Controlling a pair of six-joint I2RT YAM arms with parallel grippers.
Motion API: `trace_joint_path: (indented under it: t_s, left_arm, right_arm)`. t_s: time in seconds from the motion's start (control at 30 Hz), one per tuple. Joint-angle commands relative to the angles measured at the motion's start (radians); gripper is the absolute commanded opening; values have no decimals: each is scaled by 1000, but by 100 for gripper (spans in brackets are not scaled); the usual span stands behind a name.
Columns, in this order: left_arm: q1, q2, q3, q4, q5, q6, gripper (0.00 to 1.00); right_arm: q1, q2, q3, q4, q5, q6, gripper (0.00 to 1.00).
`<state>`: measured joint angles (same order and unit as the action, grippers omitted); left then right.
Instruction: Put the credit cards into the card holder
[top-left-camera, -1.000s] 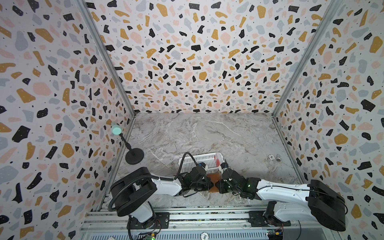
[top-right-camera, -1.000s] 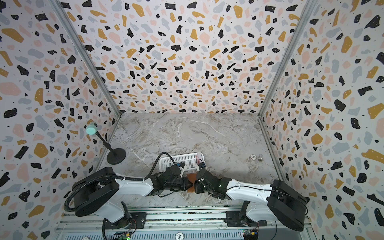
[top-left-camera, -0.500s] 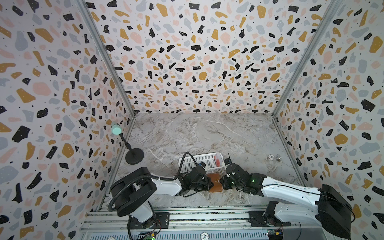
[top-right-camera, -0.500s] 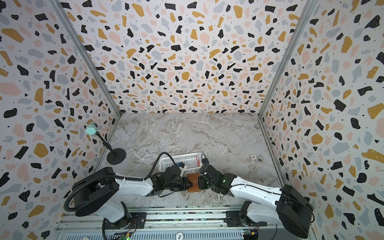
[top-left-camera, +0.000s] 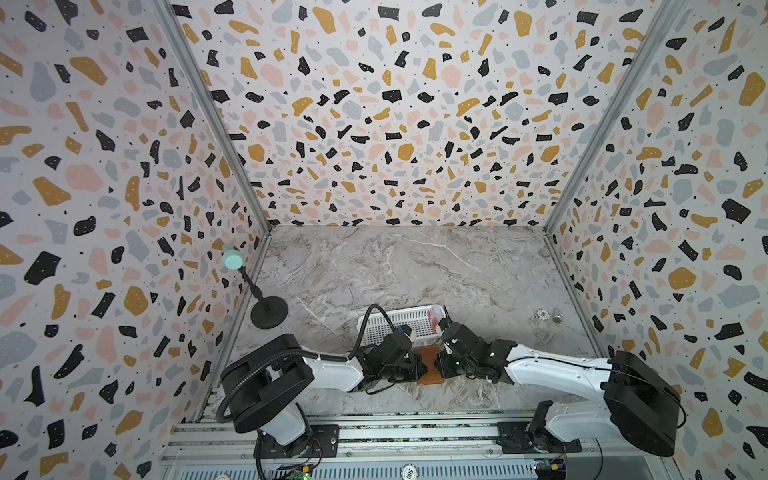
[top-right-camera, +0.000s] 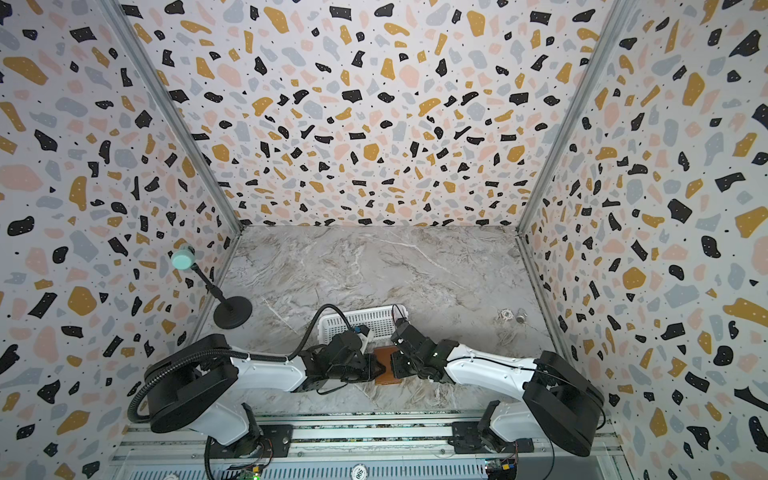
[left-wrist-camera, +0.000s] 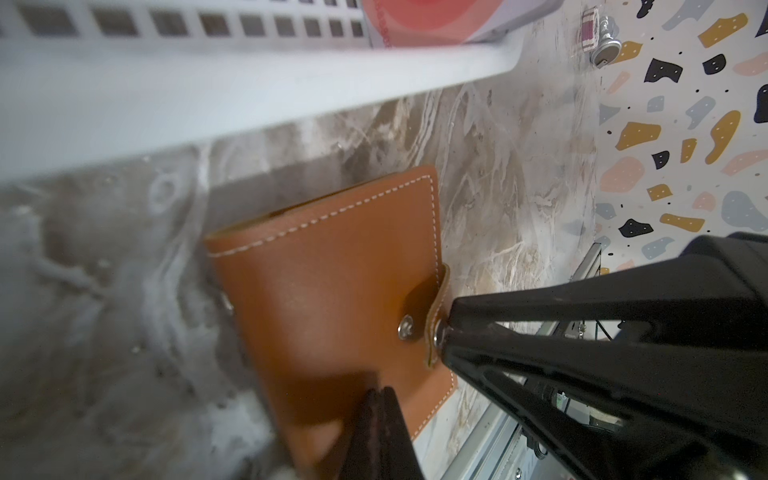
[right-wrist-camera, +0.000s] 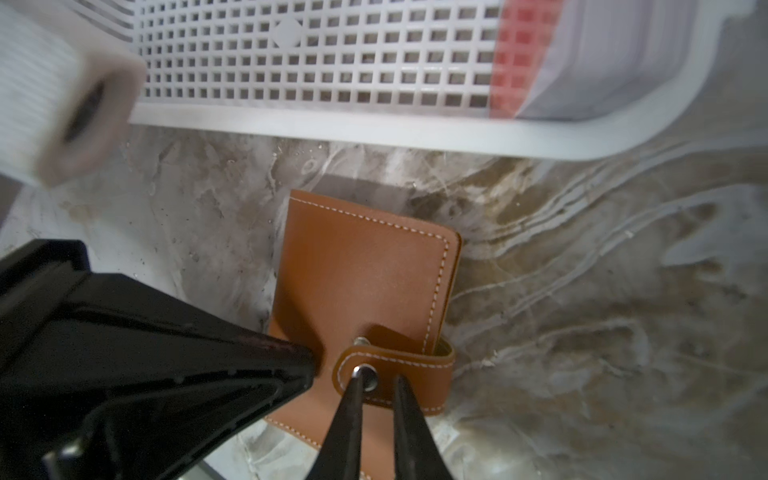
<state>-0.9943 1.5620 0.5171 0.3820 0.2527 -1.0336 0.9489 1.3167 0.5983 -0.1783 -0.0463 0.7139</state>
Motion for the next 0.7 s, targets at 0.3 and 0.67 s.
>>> trace_joint_path:
  t_s: [0.3, 0.67]
  left_arm:
    - [-7, 33, -20, -58, -4, 5, 6]
    - [-7, 32, -22, -57, -4, 5, 6]
  right_arm:
    - [-2, 48, 51, 18, -17, -24, 17]
    - [6, 81, 82, -55, 30, -21, 16]
